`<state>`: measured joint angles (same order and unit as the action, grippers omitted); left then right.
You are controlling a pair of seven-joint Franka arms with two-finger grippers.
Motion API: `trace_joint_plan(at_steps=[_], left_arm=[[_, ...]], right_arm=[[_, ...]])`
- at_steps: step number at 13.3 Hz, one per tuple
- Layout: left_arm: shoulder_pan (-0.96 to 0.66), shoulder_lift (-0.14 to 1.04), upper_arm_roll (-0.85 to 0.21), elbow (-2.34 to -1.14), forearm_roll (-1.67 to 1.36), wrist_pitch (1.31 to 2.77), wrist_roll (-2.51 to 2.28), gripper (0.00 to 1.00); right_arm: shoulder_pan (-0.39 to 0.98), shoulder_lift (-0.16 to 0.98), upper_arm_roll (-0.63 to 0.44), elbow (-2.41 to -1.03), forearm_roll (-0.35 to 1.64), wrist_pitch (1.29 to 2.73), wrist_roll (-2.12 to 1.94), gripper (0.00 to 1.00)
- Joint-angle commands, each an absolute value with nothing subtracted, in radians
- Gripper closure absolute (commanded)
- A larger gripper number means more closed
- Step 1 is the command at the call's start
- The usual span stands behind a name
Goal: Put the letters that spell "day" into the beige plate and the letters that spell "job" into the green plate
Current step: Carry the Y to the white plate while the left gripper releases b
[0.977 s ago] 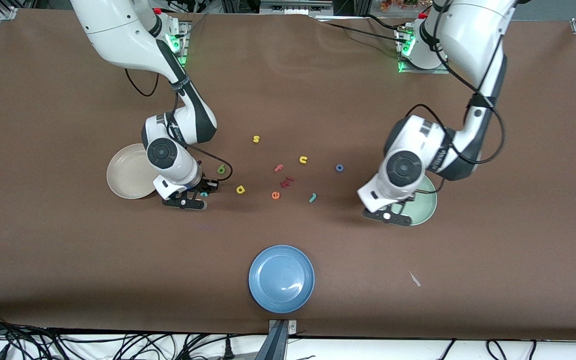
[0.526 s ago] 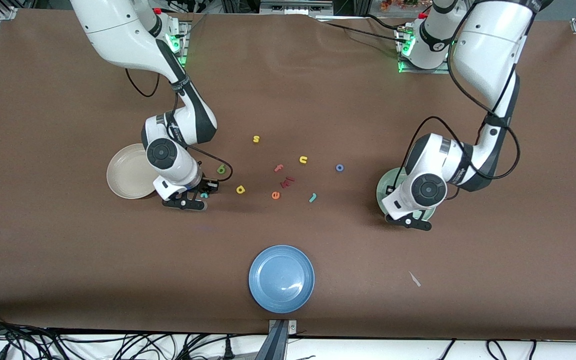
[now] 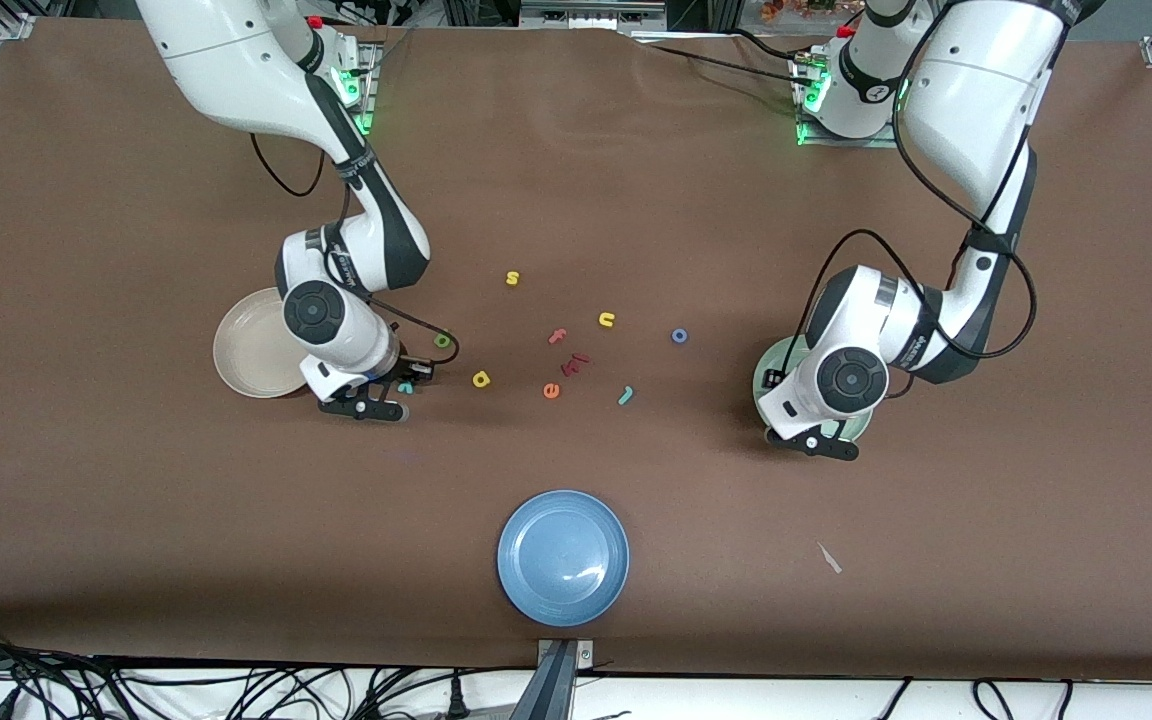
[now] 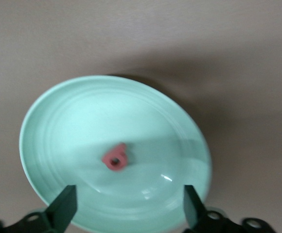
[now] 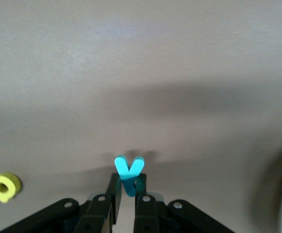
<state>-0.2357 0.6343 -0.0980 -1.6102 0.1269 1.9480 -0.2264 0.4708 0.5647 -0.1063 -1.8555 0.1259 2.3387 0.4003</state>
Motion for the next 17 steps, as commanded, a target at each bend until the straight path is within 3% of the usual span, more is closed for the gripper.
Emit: trace_joint_plan(at_steps=[1,6,11,12,13,14,17], left_arm=[[-0.239,0.569,-0.155,-1.637,0.058,1.910,-0.375,0.00],[-0.242,0.561,-0.284,-1.689,0.055,1.956,-0.656,0.00],[-0.252,0.489,-0.308,-2.004,0.064,2.351,-0.799,0.00],[-0.264,0.486,-0.311,-2.025,0.066,2.361,-0.814,0.00],[-0.291,0.488,-0.310,-2.032,0.067,2.364,-0.839,0.01],[-0.314,0.494,-0.308,-2.037,0.069,2.376,-0.865,0.04],[-0.316,0.521,-0.308,-2.034,0.074,2.443,-0.867,0.13]], right_arm=[[0.463,0.438,-0.141,-1.966,0.149,2.304,0.306,1.00],[0.463,0.266,-0.225,-2.183,0.149,2.345,0.139,1.00],[0.462,0.287,-0.351,-2.232,0.150,2.390,-0.093,1.00],[0.460,0.297,-0.356,-2.227,0.150,2.391,-0.101,0.91],[0.457,0.307,-0.356,-2.223,0.150,2.390,-0.089,0.35],[0.457,0.308,-0.354,-2.215,0.150,2.384,-0.078,0.00],[0.466,0.302,-0.304,-2.191,0.190,2.381,0.082,0.00]])
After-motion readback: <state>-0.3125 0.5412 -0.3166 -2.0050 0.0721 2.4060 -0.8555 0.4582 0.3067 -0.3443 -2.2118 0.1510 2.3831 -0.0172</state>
